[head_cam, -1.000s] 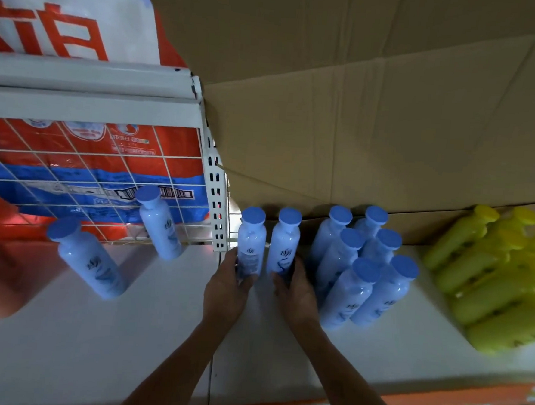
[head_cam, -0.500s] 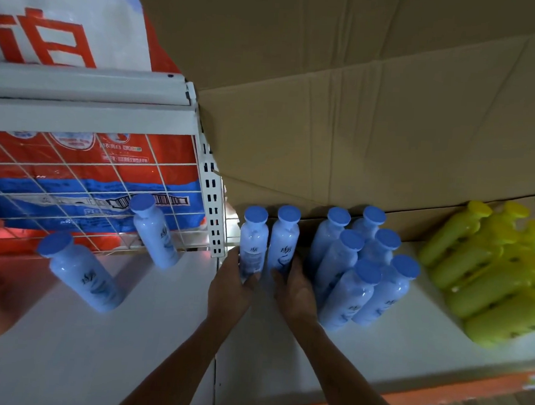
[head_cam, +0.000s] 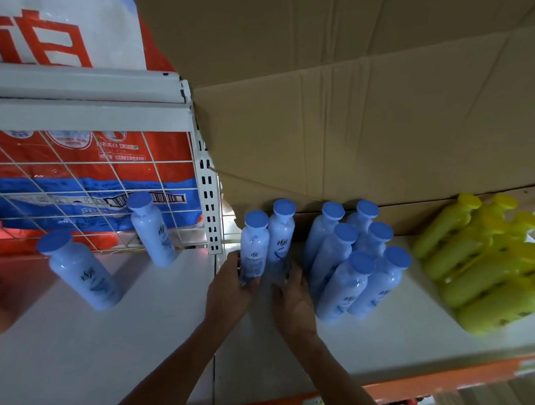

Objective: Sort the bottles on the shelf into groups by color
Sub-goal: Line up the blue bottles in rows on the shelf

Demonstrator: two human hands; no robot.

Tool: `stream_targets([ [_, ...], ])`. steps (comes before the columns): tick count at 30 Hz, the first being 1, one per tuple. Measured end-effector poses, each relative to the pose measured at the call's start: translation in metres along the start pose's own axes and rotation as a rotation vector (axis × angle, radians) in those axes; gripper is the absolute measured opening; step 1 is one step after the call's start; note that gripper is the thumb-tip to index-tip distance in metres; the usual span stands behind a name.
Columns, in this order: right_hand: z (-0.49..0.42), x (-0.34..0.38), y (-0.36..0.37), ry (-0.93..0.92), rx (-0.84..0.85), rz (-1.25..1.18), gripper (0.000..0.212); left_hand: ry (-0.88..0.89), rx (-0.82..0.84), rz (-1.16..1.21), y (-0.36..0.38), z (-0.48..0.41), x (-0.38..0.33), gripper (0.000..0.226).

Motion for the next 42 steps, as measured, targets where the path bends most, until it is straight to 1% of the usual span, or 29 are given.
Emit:
stream_targets([
  [1, 0.010, -0.003, -0.003, 0.000, 0.009, -0.038, 0.065, 0.015, 0.009, 0.005, 0.003, 0.005, -0.001, 0.042],
  [3, 0.029, -0.011, -0.013, -0.008, -0.016, -0.035, 0.058, 0.053, 0.018, 0.019, 0.012, 0.015, -0.005, 0.044],
  [4, 0.037, -0.012, -0.018, -0.048, -0.034, -0.027, 0.053, 0.056, 0.017, 0.024, 0.016, 0.018, -0.007, 0.045],
  [6, 0.046, -0.006, -0.023, -0.144, -0.019, -0.039, 0.041, 0.046, 0.011, 0.029, 0.023, 0.019, -0.016, 0.047],
  [8, 0.050, -0.007, -0.023, -0.195, 0.013, -0.067, 0.035, 0.055, -0.006, 0.032, 0.028, 0.017, -0.025, 0.049],
  [11, 0.052, -0.013, -0.028, -0.185, 0.042, -0.089, 0.041, 0.056, -0.022, -0.027, 0.032, 0.014, -0.030, 0.045],
  [13, 0.052, -0.014, -0.031, -0.195, 0.032, -0.088, 0.043, 0.036, -0.027, -0.046, 0.034, 0.014, -0.030, 0.042],
  [17, 0.050, -0.015, -0.029, -0.202, 0.042, -0.134, 0.034, 0.008, -0.015, -0.056, 0.037, 0.015, -0.032, 0.038],
  [20, 0.051, -0.017, -0.026, -0.217, 0.054, -0.152, 0.032, 0.007, -0.022, -0.053, 0.039, 0.017, -0.033, 0.038],
  [23, 0.052, -0.018, -0.028, -0.207, 0.056, -0.132, 0.032, 0.013, -0.042, -0.042, 0.040, 0.020, -0.036, 0.041],
  [27, 0.057, -0.017, -0.031, -0.232, 0.072, -0.089, 0.039, 0.036, -0.018, -0.030, 0.043, 0.019, -0.038, 0.048],
  [30, 0.059, -0.011, -0.032, -0.270, 0.072, -0.099, 0.036, 0.049, 0.020, -0.008, 0.041, 0.021, -0.036, 0.055],
  [32, 0.060, -0.004, -0.029, -0.310, 0.076, -0.111, 0.034, 0.056, 0.008, -0.006, 0.033, 0.030, -0.032, 0.064],
  [34, 0.059, 0.004, -0.020, -0.322, 0.092, -0.099, 0.037, 0.029, -0.042, -0.028, 0.015, 0.041, -0.021, 0.063],
  [37, 0.056, 0.023, 0.003, -0.336, 0.139, -0.070, 0.040, -0.032, -0.212, -0.118, -0.030, 0.057, 0.007, 0.048],
  [40, 0.052, 0.053, 0.036, -0.314, 0.280, -0.103, 0.043, -0.114, -0.371, -0.168, -0.080, 0.070, 0.041, 0.035],
  [42, 0.048, 0.077, 0.051, -0.365, 0.303, -0.137, 0.044, -0.167, -0.455, -0.190, -0.110, 0.077, 0.061, 0.028],
])
Point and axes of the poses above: each hand's wrist, its own z-axis away from the middle knuckle, its own y-axis out of the palm, x = y × z, the point moved 8 cm from there along -z, towards the middle knuckle, and after that the axes turned 9 degrees about -z, right-handed, at the moved point
